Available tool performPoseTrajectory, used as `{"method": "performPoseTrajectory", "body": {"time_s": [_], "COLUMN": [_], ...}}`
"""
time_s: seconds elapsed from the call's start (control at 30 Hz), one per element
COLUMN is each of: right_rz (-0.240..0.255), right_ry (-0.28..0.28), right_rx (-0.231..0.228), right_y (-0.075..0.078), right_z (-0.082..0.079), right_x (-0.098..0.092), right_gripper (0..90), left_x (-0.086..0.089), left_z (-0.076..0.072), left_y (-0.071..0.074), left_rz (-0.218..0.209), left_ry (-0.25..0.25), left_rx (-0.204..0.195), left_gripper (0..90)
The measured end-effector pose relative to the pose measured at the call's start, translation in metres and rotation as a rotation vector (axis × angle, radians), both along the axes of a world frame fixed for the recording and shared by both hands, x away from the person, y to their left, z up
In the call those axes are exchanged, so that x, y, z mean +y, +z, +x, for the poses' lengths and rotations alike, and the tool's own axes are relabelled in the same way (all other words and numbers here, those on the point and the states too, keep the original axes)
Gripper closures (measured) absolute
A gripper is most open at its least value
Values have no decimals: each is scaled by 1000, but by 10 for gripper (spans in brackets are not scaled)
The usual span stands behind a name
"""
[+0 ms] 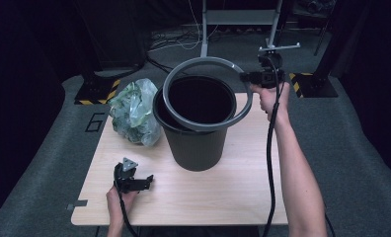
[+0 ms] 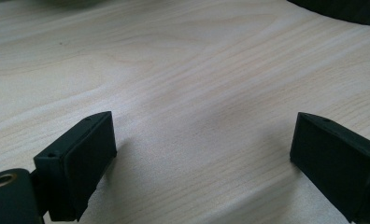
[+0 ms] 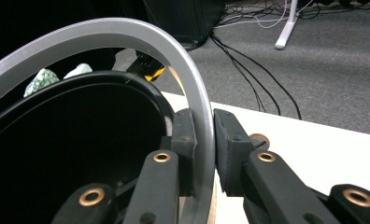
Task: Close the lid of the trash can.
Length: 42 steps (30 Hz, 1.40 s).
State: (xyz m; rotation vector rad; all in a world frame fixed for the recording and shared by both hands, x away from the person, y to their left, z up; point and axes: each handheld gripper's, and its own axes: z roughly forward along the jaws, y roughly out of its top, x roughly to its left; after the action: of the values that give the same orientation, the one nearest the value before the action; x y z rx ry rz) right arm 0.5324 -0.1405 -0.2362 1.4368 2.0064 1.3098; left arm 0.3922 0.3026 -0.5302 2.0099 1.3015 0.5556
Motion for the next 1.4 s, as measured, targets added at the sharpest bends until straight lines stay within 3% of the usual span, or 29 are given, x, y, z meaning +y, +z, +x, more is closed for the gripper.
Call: {"method": "performPoseTrajectory", "body": {"time_s": [0.43, 0.83, 1.4], "right_rz": [-6, 20, -22], "right_ry": [22, 28, 12], "right_rx": [20, 49, 55], "right_y": [-6, -13, -24], "right_z": [7, 13, 19], "right_x": [15, 22, 32], "right_gripper": [792, 791, 791], "left_x": [0, 0, 0], "left_z": [0, 0, 0], "left_y": [0, 0, 0], "left_rz": [0, 0, 1], "left_ry": [1, 1, 0], "left_rx": [-1, -2, 1], "left_gripper": [68, 68, 68]}}
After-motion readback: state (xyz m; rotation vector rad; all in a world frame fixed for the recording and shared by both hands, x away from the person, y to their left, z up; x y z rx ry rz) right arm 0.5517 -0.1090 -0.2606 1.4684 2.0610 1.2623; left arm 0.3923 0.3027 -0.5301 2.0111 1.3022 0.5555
